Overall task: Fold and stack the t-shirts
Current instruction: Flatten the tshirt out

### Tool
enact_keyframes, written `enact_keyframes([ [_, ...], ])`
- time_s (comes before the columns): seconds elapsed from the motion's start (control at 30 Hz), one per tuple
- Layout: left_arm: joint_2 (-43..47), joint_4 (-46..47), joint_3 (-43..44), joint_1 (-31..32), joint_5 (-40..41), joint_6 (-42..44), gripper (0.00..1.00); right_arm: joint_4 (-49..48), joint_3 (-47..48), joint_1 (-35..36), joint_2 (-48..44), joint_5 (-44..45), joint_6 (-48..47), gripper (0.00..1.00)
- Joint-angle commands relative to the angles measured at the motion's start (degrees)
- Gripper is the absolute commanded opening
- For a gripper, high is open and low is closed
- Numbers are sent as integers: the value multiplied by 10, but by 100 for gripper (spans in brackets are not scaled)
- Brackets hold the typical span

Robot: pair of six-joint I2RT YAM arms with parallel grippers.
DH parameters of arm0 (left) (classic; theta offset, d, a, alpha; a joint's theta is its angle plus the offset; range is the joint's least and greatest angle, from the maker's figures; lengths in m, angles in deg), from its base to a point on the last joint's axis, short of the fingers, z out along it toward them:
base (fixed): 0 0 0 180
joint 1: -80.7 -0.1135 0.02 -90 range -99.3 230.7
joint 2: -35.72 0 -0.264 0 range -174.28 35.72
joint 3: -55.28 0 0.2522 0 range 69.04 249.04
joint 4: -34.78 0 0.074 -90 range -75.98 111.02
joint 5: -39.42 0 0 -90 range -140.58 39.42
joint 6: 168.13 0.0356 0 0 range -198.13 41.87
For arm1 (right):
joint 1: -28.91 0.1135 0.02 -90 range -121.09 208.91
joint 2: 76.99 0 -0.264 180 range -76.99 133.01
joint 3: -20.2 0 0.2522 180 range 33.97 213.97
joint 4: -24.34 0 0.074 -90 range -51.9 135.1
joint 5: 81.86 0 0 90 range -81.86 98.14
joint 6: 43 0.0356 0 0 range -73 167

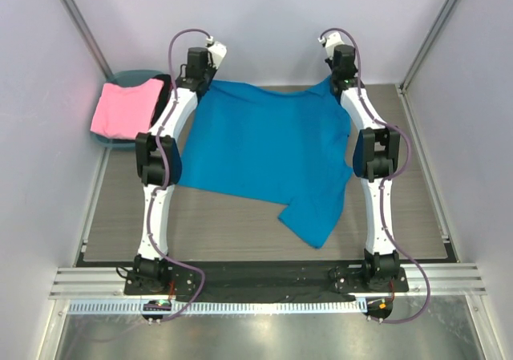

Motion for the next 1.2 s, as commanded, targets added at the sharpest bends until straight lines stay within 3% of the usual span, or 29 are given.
enact_keyframes([
  [0.0,-1,73,25,-6,22,-7,0,-59,48,-5,2,4,-10,1],
  [0.27,34,56,-11,-7,-23,-7,0,-18,7,-3,-25,-3,-12,1],
  [0.43,67,-4,-63,-7,-75,-2,0,26,-93,1,-77,-16,-14,1],
  [0.67,90,-45,-112,-9,-79,-3,0,48,-187,3,-133,-30,-21,1],
  [1.17,149,-53,-98,-32,-72,-28,0,82,-216,4,-239,-24,-10,1],
])
